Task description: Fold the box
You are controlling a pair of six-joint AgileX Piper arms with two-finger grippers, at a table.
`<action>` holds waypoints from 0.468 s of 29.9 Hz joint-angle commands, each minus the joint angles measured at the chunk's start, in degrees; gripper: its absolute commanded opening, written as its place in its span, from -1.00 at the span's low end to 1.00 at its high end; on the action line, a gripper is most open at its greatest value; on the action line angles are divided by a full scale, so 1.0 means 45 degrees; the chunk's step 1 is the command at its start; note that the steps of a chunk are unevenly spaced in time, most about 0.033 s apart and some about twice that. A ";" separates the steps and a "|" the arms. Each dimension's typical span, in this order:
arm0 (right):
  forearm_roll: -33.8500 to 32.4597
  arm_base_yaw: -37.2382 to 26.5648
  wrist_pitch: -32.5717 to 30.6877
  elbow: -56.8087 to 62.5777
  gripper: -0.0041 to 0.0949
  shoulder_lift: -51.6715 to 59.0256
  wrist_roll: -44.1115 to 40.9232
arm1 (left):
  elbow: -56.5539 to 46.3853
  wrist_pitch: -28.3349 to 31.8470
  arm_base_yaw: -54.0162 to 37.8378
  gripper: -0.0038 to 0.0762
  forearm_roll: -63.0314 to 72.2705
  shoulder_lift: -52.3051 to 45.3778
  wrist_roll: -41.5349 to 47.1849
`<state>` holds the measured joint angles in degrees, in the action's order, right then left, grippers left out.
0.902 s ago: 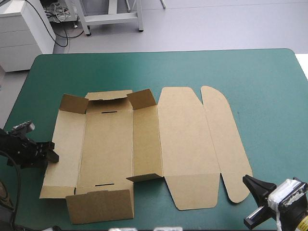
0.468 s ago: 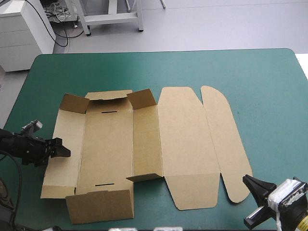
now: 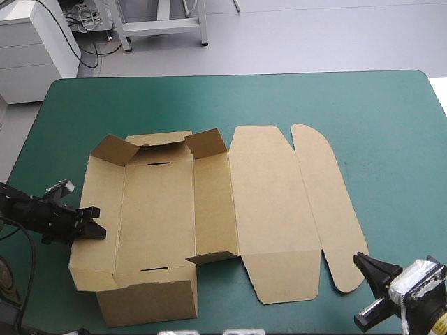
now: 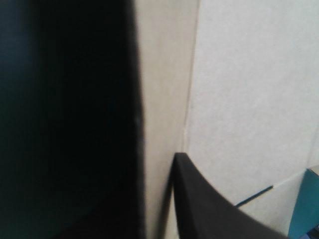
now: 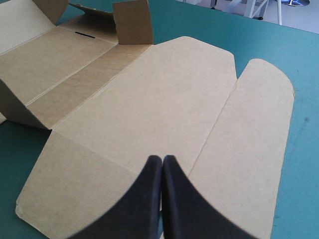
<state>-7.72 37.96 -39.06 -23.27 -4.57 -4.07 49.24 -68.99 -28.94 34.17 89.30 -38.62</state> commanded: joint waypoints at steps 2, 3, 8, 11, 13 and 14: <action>-0.0221 -0.0088 0.0947 -0.0310 -0.95 -0.0176 0.0023 | 0.0218 -0.1017 0.0072 -0.92 0.0318 -0.0443 0.0089; -0.0221 -0.0088 0.0947 -0.0310 -0.95 -0.0176 0.0023 | 0.0218 -0.1017 0.0072 -0.92 0.0318 -0.0443 0.0061; -0.0178 -0.0088 0.0947 -0.0310 -0.95 -0.0176 0.0023 | 0.1104 -0.0993 0.0472 -0.92 -0.0506 -0.0443 -0.0462; -0.0190 -0.0088 0.0947 -0.0310 -0.95 -0.0176 0.0023 | 0.2539 -0.0993 0.1594 -0.92 -0.2448 -0.0443 0.0061; -0.0190 -0.0088 0.0947 -0.0310 -0.95 -0.0176 0.0023 | 0.3718 -0.0993 0.2590 -0.92 -0.3894 -0.0388 0.0351; -0.0168 -0.0088 0.0947 -0.0310 -0.95 -0.0176 0.0023 | 0.4204 -0.0993 0.2987 -0.92 -0.4377 -0.0313 0.0417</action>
<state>-7.72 37.96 -39.06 -23.27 -4.57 -4.07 61.45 -69.84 -20.07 20.34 89.47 -38.13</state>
